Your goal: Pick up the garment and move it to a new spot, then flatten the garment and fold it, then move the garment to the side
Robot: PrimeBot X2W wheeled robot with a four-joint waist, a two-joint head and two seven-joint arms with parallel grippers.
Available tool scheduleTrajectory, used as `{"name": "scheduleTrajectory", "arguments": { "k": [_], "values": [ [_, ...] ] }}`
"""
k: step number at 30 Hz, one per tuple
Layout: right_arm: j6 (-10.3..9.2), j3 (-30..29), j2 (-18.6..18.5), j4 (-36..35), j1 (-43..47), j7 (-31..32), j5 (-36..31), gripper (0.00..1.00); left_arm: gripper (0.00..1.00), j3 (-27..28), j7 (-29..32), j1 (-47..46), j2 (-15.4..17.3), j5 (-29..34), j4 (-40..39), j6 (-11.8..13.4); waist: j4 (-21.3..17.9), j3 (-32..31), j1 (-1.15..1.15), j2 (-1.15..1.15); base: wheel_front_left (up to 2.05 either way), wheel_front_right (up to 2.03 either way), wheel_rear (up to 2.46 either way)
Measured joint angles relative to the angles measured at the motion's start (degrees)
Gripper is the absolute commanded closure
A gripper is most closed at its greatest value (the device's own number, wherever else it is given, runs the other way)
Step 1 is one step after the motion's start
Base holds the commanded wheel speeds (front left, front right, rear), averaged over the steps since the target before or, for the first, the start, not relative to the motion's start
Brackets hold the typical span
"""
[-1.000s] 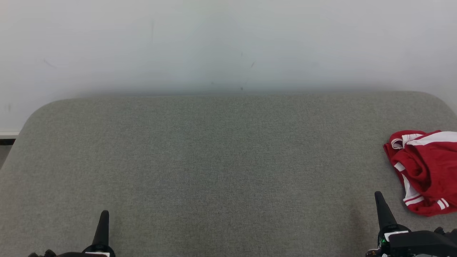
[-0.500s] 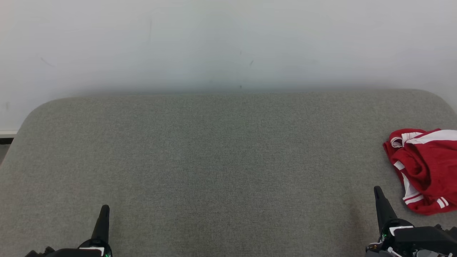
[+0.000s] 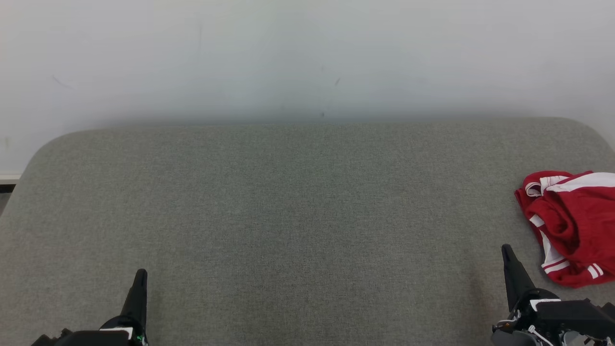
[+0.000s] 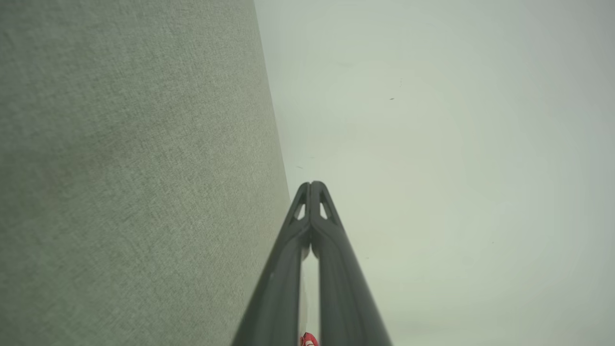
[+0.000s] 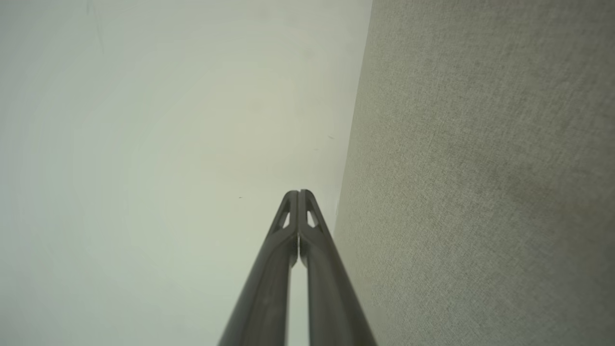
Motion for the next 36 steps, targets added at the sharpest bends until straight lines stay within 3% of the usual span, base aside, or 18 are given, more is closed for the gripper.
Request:
{"name": "scheduleTrajectory", "arguments": {
  "k": [11,36],
  "values": [
    [0.0,-0.1,0.0,-0.1,-0.6,1.0,4.4,1.0,1.0,0.2,1.0,-0.8,0.0,-4.0,-0.2,0.0,-0.1,0.3,0.0,0.0,0.0,0.0,0.0],
    [0.0,-0.1,0.0,-0.1,-0.7,1.0,4.4,1.0,1.0,0.2,1.1,-0.8,0.0,-4.0,-0.2,0.0,-0.1,0.3,0.0,0.0,0.0,0.0,0.0]
  ]
}}
